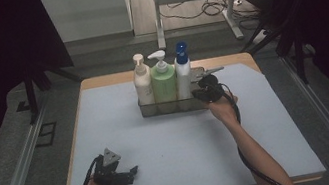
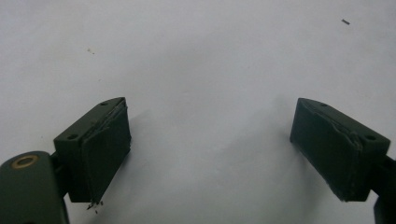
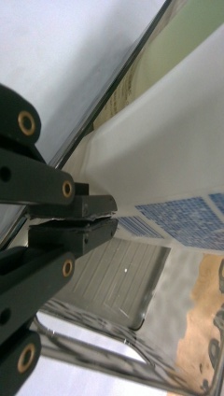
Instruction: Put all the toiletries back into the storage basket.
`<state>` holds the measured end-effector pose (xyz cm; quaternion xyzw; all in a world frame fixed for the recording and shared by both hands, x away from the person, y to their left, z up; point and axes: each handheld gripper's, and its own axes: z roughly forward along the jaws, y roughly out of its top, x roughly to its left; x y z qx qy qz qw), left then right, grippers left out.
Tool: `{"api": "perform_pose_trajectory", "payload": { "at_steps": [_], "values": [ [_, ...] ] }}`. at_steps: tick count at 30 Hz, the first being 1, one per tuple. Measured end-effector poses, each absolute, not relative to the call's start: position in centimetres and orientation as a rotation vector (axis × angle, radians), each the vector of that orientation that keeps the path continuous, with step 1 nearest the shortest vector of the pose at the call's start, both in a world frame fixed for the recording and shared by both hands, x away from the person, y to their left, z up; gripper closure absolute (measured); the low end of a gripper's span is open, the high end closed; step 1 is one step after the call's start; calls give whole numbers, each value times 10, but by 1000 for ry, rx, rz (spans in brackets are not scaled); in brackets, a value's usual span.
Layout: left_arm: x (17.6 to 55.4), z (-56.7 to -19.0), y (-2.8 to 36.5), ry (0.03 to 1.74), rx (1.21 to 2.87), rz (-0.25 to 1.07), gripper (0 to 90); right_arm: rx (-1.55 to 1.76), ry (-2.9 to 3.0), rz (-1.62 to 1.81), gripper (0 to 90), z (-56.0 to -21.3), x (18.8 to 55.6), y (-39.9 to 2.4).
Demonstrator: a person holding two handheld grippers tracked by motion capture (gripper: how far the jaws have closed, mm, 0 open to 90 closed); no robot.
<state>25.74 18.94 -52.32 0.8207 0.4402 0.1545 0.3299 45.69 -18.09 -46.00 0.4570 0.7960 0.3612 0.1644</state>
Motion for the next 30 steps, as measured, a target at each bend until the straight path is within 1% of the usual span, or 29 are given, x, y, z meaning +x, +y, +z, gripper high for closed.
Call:
{"api": "perform_pose_trajectory", "payload": {
  "at_steps": [10, 13, 16, 20, 30],
  "values": [
    [257, -523, 189, 1151, 2146, 404, 122, 1297, 2231, 1040, 668, -453, 454, -190],
    [257, -523, 189, 1154, 2140, 404, 122, 1292, 2229, 1048, 604, -452, 452, -193],
    [257, -523, 189, 1154, 2140, 404, 122, 1276, 2233, 1060, 517, -450, 450, -195],
    [257, -523, 189, 1154, 2139, 404, 122, 1242, 2243, 1074, 453, -446, 446, -197],
    [257, -523, 189, 1154, 2140, 404, 122, 1182, 2270, 1087, 376, -434, 431, -203]
  ]
}}
